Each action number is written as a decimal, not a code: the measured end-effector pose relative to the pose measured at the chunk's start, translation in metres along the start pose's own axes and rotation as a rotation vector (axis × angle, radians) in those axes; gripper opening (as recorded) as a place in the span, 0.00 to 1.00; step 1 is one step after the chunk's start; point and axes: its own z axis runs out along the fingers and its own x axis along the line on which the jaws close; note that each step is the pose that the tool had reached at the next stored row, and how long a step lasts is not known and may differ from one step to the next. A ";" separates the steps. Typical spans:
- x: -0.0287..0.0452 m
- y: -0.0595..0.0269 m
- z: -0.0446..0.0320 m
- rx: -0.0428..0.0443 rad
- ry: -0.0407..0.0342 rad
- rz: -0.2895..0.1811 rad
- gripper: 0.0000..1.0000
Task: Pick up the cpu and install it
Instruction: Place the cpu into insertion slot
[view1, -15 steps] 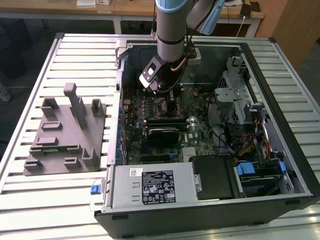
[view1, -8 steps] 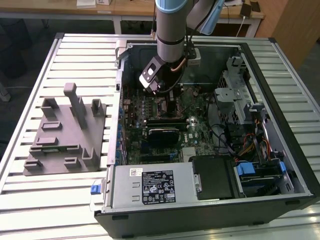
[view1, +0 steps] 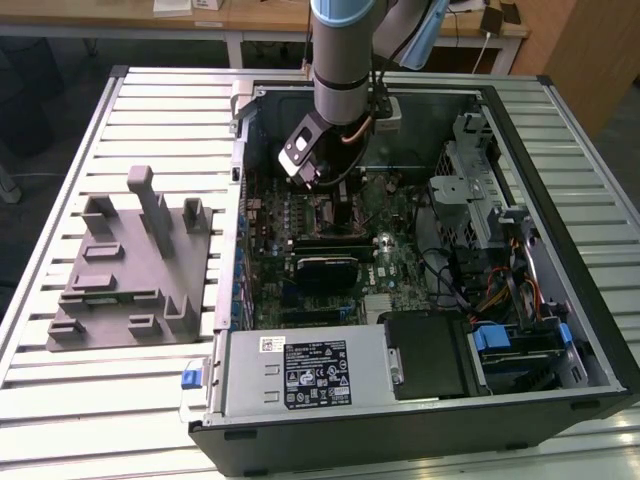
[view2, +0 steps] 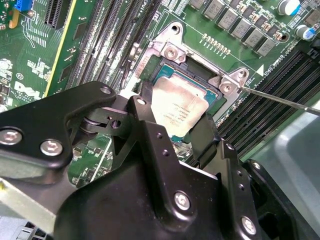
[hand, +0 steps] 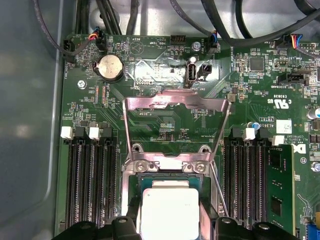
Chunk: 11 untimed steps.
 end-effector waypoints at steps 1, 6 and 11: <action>0.0000 0.0000 0.0000 0.0000 0.0001 0.000 0.54; 0.0001 0.0001 0.0004 -0.0007 0.0007 0.000 0.55; 0.0000 0.0004 -0.0055 -0.0002 0.0003 0.000 0.61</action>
